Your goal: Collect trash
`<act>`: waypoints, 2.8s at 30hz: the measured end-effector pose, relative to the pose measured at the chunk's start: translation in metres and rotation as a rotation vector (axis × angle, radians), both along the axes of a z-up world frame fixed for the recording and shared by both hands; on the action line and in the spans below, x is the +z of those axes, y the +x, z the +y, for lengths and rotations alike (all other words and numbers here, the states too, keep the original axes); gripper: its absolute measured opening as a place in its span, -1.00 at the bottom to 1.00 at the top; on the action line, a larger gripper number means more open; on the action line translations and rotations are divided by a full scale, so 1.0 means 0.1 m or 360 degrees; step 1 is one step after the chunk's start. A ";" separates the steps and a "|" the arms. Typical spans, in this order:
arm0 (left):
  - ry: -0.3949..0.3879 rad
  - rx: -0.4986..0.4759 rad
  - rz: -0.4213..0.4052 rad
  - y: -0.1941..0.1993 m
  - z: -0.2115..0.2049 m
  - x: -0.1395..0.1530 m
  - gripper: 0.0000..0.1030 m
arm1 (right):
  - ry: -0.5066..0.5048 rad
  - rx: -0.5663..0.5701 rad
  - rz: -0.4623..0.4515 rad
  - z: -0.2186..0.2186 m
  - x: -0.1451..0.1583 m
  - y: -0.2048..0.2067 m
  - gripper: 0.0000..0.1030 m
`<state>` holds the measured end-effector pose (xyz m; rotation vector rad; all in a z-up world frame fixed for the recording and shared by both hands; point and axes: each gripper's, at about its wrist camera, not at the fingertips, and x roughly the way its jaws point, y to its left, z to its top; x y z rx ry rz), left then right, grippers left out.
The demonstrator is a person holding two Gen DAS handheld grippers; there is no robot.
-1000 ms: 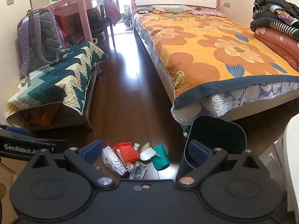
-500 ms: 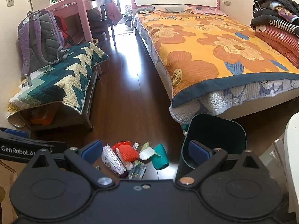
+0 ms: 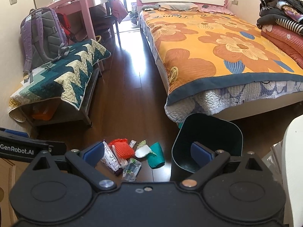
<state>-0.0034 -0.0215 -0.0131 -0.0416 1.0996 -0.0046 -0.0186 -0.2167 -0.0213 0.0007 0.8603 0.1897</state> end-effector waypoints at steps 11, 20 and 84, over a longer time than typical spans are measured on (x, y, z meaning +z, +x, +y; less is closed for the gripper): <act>0.0003 0.0037 0.0045 -0.04 -0.10 -0.15 1.00 | 0.0014 0.0037 0.0035 -0.09 -0.11 0.03 0.88; 0.0006 0.0049 0.0049 -0.04 -0.11 -0.17 1.00 | 0.0010 0.0045 0.0050 -0.10 -0.11 0.05 0.84; 0.0266 0.0271 0.0269 1.18 -0.01 -2.18 1.00 | -0.0438 -0.0459 0.0586 -1.96 -2.37 1.53 0.01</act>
